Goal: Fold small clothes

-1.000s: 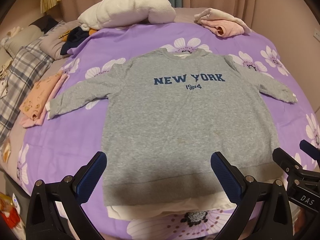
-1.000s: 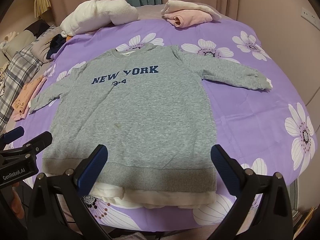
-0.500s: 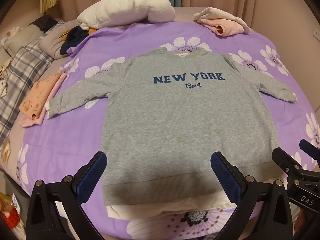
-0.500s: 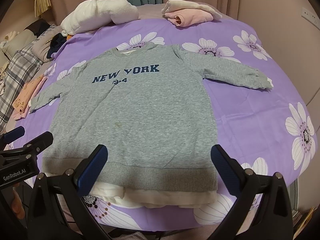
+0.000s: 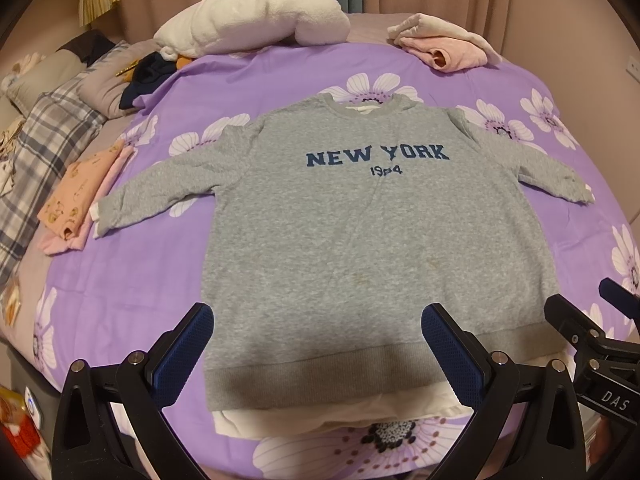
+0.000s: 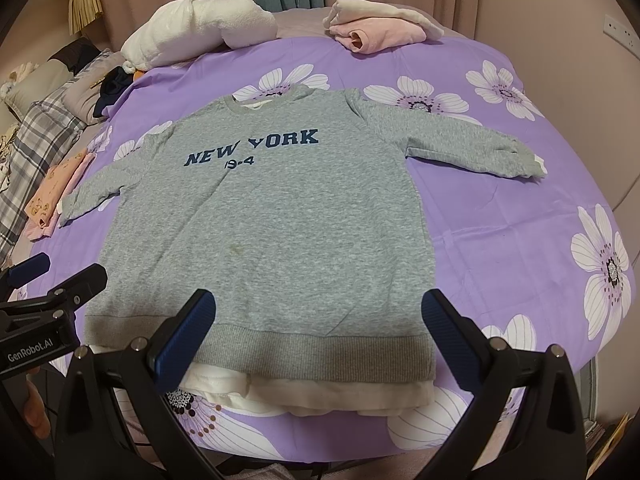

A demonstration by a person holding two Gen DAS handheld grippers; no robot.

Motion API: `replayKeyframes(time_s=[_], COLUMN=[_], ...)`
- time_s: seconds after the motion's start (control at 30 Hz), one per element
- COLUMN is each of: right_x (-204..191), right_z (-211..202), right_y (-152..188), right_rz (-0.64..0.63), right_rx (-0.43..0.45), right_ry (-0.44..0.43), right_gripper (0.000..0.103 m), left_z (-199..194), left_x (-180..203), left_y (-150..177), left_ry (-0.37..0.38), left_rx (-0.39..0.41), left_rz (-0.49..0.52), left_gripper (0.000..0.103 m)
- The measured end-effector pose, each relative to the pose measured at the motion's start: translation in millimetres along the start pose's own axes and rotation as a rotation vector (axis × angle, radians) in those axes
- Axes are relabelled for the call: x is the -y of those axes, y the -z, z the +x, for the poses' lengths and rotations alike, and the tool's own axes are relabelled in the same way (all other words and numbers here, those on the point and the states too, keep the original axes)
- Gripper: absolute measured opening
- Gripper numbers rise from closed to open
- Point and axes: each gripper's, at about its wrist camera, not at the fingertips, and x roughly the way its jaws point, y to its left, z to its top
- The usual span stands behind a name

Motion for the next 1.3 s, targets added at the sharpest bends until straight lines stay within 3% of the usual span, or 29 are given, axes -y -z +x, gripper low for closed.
replayKeyframes(time_s=[0.13,0.17,0.3,0.43,0.57,0.67,0.77,0.87,0.97,1.07,1.17,1.27,1.3], right_x=[6,14,73,126,179,209,231,257,279,290,303,317,323], right_z=[-2,-4,6,19,32,42,59,90,120,135,149,160,163], right_y=[-3,-5,-13,-12,-4,-2,-15,-33,-49,-64,-82,-88,-91], right_rz=[0.034,0.066,0.337,0.524,0.689,0.774,0.797,0.845,0.899,0.919,0.958,1.030,1.053], right_rx=[0.029,0.050,0.098,0.148,0.262,0.321,0.292,0.250,0.240,0.267,0.301,0.321,0.319], right_ry=[-0.032,-0.073,-0.295,-0.350,-0.474,-0.454,-0.396,-0.355,-0.344,-0.328,-0.365,-0.357,-0.346], right_gripper=[0.103,0.103,0.103,0.103,0.103,0.103,0.103,0.103,0.102,0.100,0.098,0.088,0.079], left_z=[0,0,8,30,46,56,64,72,85,99,109,115,116], left_x=[-1,-2,-14,-25,-22,-22,-25,-23,-23,-26,-27,-27,-28], left_y=[0,0,-6,-20,-34,-43,-53,-66,-75,-81,-88,-91,-91], left_ry=[0.045,0.069,0.217,0.405,0.431,0.492,0.548,0.543,0.489,0.459,0.453,0.436,0.430], left_rx=[0.012,0.018,0.023,-0.014,-0.014,-0.015,-0.003,0.012,0.006,-0.020,-0.032,-0.043,-0.046], left_rz=[-0.008,-0.017,-0.108,-0.232,-0.253,-0.278,-0.303,-0.289,-0.274,-0.289,-0.311,-0.316,-0.316], left_gripper=[0.103,0.103,0.103,0.103,0.103,0.103,0.103,0.103,0.103,0.103,0.103,0.103,0.103])
